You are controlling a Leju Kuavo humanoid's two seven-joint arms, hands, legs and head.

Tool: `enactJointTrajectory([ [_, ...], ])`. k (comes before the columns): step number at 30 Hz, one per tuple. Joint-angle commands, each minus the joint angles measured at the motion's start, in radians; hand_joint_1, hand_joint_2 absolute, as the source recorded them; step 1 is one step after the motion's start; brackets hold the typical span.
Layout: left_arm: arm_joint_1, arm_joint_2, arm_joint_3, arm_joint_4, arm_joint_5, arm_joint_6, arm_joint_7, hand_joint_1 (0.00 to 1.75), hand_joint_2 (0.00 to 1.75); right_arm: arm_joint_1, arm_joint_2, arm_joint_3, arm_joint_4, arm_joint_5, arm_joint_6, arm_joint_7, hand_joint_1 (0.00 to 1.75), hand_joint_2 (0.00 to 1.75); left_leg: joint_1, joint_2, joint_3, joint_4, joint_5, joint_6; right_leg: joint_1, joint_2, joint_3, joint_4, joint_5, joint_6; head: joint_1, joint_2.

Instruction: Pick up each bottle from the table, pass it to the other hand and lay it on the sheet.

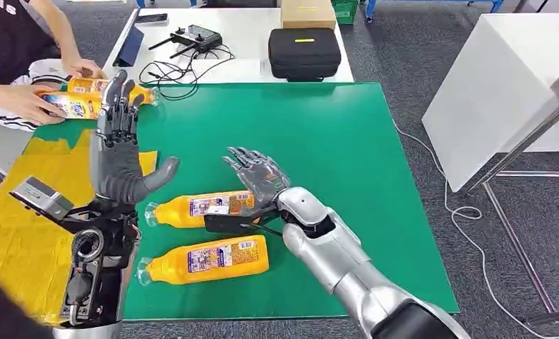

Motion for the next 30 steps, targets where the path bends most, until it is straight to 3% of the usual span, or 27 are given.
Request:
enactJointTrajectory([
  [1, -0.052, 0.005, -0.031, 0.089, 0.01, -0.004, -0.002, 0.0, 1.75, -0.089, 0.039, -0.007, 0.142, 0.01, 0.104, 0.06, 0.0, 1.75, 0.0, -0.001, 0.003, -0.001, -0.001, 0.0, 0.0, -0.002, 0.003, 0.0, -0.001, 0.0, 0.0, 0.0],
  [16, -0.065, -0.011, -0.059, 0.089, 0.03, -0.005, 0.002, 0.0, 1.75, -0.08, 0.027, -0.085, 0.177, -0.049, 0.211, 0.106, 0.0, 1.75, 0.0, -0.002, 0.004, -0.001, -0.001, 0.0, 0.0, -0.004, 0.005, 0.0, -0.002, 0.0, 0.0, 0.0],
  [30, -0.056, -0.021, -0.069, 0.096, 0.02, -0.016, -0.005, 0.0, 1.75, -0.035, 0.031, -0.091, 0.17, -0.041, 0.12, 0.059, 0.0, 1.75, 0.0, -0.001, 0.002, -0.001, -0.001, 0.0, 0.0, -0.002, 0.002, -0.001, -0.001, 0.0, 0.0, 0.0],
])
